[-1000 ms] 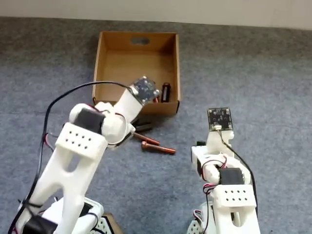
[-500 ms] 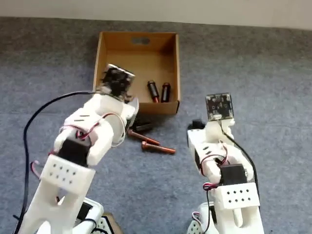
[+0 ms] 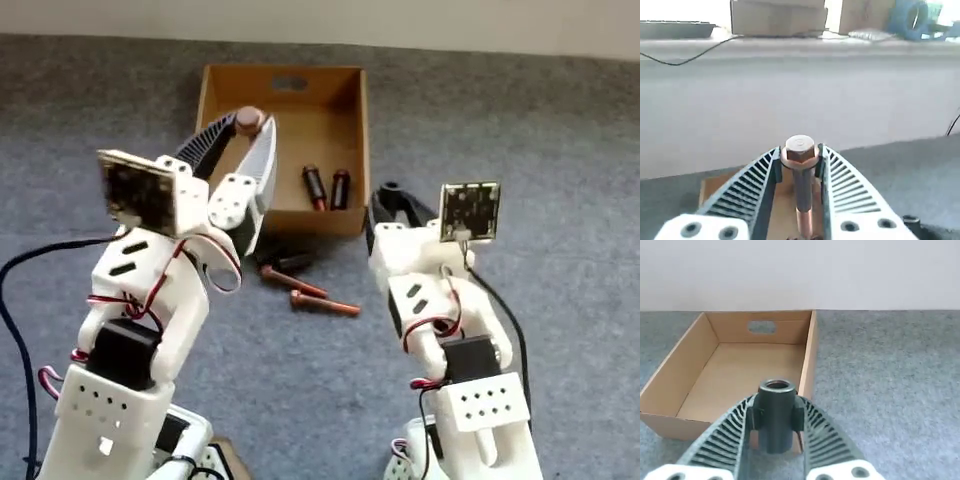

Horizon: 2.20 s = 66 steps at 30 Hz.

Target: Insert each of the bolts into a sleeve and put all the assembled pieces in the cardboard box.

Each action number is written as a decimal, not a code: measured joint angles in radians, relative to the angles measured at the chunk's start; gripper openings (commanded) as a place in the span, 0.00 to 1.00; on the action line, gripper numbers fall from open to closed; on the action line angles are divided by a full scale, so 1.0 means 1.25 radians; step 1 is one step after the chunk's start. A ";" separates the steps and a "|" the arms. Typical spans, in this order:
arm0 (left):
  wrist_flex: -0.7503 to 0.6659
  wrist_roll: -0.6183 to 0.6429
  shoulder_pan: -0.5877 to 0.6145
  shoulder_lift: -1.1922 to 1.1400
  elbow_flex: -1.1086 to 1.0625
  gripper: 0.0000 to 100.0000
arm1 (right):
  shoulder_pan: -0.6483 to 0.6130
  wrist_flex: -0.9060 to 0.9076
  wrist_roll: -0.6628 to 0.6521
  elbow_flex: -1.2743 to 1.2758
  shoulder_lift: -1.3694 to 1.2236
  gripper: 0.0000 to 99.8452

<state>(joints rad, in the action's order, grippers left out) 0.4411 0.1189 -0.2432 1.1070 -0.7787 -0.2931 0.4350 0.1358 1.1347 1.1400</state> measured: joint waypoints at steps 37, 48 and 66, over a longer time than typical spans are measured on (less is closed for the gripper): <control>-0.069 -0.056 -0.328 0.002 -0.001 0.01 | -0.047 0.048 -0.065 0.064 0.248 0.01; -0.123 -0.064 -0.327 0.002 -0.002 0.01 | -0.076 0.074 -0.074 0.064 0.260 0.01; -0.128 -0.064 -0.263 0.002 -0.037 0.01 | -0.076 0.081 -0.079 0.151 0.459 0.01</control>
<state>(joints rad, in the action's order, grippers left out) 0.2816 0.0391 -0.5715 1.1101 -0.8247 -0.3882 0.5363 0.0376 1.3234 1.7139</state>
